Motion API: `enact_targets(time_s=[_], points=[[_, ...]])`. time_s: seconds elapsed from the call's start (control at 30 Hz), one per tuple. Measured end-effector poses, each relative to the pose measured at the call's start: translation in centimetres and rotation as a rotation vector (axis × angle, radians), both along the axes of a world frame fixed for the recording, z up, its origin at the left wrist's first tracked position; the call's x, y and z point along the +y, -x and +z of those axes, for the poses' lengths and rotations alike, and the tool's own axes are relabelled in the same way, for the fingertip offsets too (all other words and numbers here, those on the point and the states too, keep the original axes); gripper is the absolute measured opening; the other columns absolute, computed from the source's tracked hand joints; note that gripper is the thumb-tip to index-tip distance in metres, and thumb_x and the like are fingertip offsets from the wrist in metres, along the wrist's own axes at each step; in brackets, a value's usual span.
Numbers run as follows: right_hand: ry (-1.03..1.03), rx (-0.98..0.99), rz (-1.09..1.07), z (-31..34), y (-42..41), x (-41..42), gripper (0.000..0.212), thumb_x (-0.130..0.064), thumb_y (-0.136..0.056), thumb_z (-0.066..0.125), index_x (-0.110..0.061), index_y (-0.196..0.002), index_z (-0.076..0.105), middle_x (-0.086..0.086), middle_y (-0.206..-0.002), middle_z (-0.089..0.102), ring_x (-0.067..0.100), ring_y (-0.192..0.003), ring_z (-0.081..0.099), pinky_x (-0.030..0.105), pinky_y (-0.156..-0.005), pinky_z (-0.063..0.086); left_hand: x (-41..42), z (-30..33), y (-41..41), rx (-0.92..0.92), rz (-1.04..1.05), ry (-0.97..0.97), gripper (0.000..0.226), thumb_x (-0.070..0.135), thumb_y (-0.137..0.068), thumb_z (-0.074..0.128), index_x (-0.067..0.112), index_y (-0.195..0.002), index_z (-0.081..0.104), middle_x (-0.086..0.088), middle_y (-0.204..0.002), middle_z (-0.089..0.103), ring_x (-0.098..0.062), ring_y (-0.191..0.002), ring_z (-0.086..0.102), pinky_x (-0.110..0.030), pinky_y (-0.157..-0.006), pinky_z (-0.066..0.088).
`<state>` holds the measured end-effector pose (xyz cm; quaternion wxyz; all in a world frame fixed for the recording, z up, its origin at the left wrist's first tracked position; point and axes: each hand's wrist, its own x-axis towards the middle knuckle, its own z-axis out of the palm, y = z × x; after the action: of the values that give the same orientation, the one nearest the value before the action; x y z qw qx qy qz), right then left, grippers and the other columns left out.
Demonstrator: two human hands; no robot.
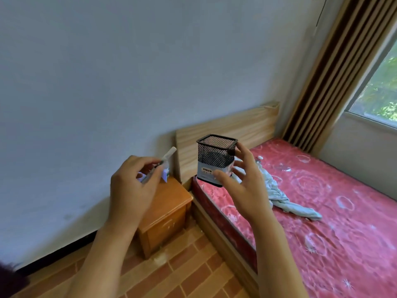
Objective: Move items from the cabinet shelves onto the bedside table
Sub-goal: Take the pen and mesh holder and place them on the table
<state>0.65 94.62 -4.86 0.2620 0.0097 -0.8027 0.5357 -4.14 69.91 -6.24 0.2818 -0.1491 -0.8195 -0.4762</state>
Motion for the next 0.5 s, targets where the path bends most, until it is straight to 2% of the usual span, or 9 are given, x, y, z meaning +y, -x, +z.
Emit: enact_targets(time_s=[0.07, 0.17, 0.3, 0.37, 0.5], points=[[-0.006, -0.003, 0.003, -0.2, 2.3, -0.3, 0.082, -0.014, -0.088, 0.083, -0.030, -0.157, 0.041, -0.013, -0.142, 0.058, 0.004, -0.121, 0.061, 0.028, -0.105, 0.053, -0.5, -0.4, 2.1, -0.003, 0.011, 0.000, 0.015, 0.018, -0.092, 0.076, 0.017, -0.107, 0.077, 0.005, -0.099, 0.070, -0.010, -0.090, 0.066, -0.015, -0.078, 0.051], [-0.020, -0.017, 0.010, -0.4, 5.7, -1.5, 0.082, -0.016, -0.088, 0.083, -0.032, -0.157, 0.040, -0.010, -0.145, 0.057, 0.006, -0.123, 0.061, 0.025, -0.104, 0.053, -1.4, -0.7, 5.4, -0.009, -0.001, -0.007, 0.015, 0.016, -0.092, 0.077, 0.016, -0.108, 0.076, 0.005, -0.099, 0.070, -0.010, -0.091, 0.066, -0.009, -0.078, 0.049], [-0.036, -0.025, 0.011, -0.4, 10.8, -3.9, 0.082, -0.015, -0.089, 0.082, -0.033, -0.157, 0.040, -0.010, -0.145, 0.057, 0.004, -0.123, 0.060, 0.021, -0.102, 0.052, -3.7, -0.9, 10.9, 0.023, -0.014, 0.000, 0.015, 0.016, -0.093, 0.077, 0.017, -0.109, 0.076, 0.004, -0.100, 0.071, -0.011, -0.089, 0.067, -0.020, -0.079, 0.053], [-0.033, -0.027, 0.003, -0.1, 13.4, -5.2, 0.081, -0.016, -0.089, 0.082, -0.033, -0.157, 0.040, -0.012, -0.145, 0.057, 0.003, -0.123, 0.060, 0.022, -0.102, 0.053, -5.1, -0.8, 14.0, 0.032, -0.008, -0.003, 0.015, 0.016, -0.094, 0.076, 0.016, -0.109, 0.076, 0.003, -0.099, 0.071, -0.013, -0.089, 0.067, -0.022, -0.078, 0.054], [-0.035, -0.027, -0.027, 0.3, 18.2, -7.8, 0.080, -0.016, -0.090, 0.082, -0.034, -0.156, 0.041, -0.016, -0.143, 0.057, -0.002, -0.120, 0.058, 0.014, -0.098, 0.049, -7.4, -0.6, 20.0, 0.013, -0.034, -0.028, 0.015, 0.018, -0.094, 0.076, 0.014, -0.108, 0.077, 0.001, -0.099, 0.072, -0.017, -0.089, 0.068, -0.026, -0.078, 0.056]])
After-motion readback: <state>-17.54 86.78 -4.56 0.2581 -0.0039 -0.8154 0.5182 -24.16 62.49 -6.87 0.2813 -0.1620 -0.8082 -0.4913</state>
